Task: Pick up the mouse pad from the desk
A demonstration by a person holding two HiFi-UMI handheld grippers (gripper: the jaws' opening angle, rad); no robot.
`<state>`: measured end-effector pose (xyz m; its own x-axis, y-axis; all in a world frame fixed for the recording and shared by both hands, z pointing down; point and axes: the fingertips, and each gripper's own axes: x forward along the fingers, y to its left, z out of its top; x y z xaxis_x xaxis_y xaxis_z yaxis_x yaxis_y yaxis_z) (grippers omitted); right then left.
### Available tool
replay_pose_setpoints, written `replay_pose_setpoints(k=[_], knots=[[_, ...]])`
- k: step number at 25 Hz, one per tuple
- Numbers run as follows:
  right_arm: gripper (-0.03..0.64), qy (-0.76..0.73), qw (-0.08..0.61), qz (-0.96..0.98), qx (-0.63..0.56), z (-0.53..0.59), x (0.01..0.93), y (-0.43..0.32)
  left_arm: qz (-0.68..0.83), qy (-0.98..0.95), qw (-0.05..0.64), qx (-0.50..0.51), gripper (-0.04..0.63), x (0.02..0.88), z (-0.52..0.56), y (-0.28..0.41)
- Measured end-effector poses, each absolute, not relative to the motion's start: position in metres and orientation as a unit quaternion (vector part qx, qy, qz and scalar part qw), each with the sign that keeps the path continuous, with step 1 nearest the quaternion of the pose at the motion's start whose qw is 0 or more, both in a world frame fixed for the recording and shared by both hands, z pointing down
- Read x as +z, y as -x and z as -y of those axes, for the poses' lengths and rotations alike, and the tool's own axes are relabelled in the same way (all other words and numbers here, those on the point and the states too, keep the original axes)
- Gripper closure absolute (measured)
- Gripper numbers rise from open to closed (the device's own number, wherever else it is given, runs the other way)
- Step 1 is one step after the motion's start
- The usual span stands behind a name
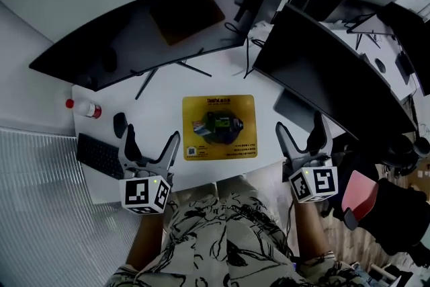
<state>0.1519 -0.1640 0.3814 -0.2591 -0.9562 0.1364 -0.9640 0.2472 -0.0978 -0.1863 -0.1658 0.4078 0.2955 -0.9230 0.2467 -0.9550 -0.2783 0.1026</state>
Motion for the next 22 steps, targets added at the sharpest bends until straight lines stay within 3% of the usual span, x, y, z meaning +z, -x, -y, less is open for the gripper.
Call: replay_pose_setpoints(k=[22], knots=[[0.158, -0.524, 0.157, 0.81, 0.21, 0.233, 0.572, -0.115, 0.553, -0.782, 0.228, 0.174, 0.097, 0.565, 0.219, 0.146]])
